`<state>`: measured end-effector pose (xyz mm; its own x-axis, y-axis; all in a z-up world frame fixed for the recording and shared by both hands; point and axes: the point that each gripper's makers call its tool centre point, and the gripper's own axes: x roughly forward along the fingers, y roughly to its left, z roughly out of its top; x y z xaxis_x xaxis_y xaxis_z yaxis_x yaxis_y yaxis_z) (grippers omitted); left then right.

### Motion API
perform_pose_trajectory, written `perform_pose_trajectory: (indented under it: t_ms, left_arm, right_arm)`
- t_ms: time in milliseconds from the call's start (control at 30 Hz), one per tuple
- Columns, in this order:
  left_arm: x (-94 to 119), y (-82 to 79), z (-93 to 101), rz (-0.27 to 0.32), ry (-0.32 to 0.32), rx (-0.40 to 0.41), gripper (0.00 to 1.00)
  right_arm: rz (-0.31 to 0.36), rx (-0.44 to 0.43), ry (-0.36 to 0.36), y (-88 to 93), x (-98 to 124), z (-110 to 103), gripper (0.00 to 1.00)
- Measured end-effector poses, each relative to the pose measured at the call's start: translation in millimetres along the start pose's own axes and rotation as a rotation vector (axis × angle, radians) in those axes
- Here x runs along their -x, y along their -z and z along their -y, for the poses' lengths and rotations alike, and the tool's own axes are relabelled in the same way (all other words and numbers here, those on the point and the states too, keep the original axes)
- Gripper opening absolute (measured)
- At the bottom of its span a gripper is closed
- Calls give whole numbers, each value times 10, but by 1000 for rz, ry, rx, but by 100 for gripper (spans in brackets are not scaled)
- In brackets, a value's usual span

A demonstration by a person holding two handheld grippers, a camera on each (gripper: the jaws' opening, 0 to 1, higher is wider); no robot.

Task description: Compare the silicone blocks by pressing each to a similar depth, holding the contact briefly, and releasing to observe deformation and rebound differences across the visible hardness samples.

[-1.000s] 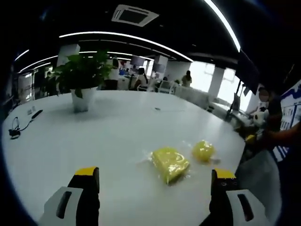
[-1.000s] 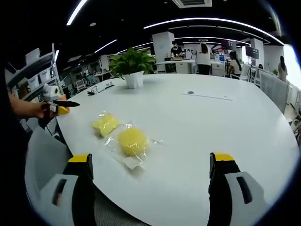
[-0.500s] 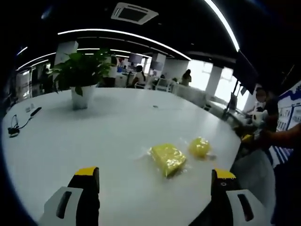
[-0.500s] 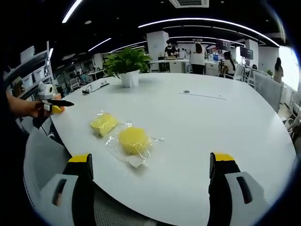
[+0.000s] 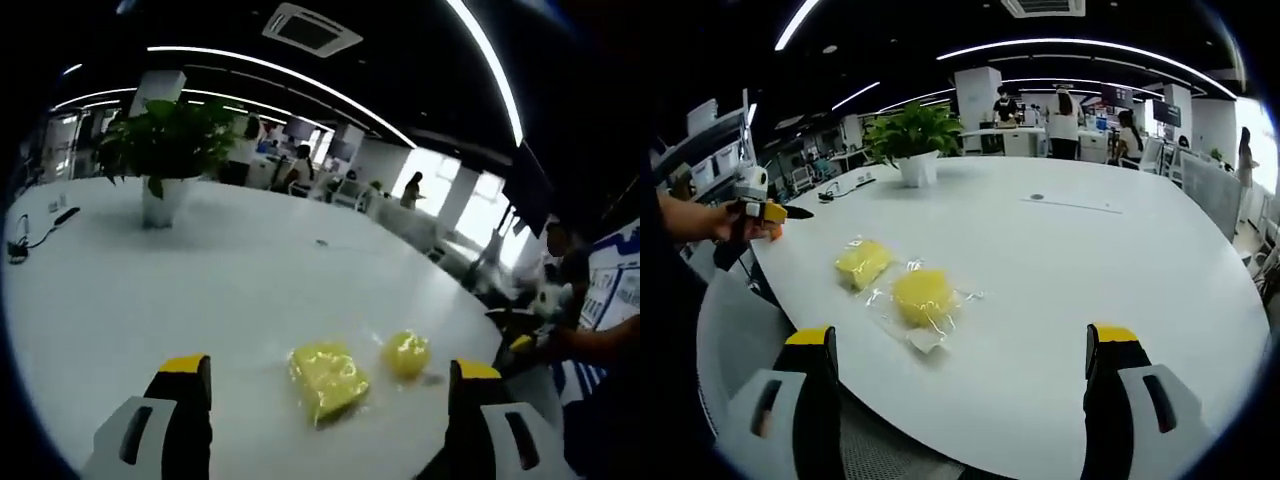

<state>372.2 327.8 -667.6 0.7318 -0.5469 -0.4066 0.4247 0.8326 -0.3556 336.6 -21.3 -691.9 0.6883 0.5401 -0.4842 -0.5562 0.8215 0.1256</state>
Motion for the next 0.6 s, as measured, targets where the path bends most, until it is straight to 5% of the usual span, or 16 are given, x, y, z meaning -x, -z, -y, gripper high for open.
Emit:
perform_pose_trajectory:
  t_ms: [267, 600]
  left_arm:
    - [-457, 25, 276, -126, 69, 66, 100]
    - [-850, -110, 444, -108, 90, 72, 100]
  right_arm:
    - [17, -14, -25, 57, -41, 100, 97]
    - [50, -32, -45, -5, -56, 167, 97]
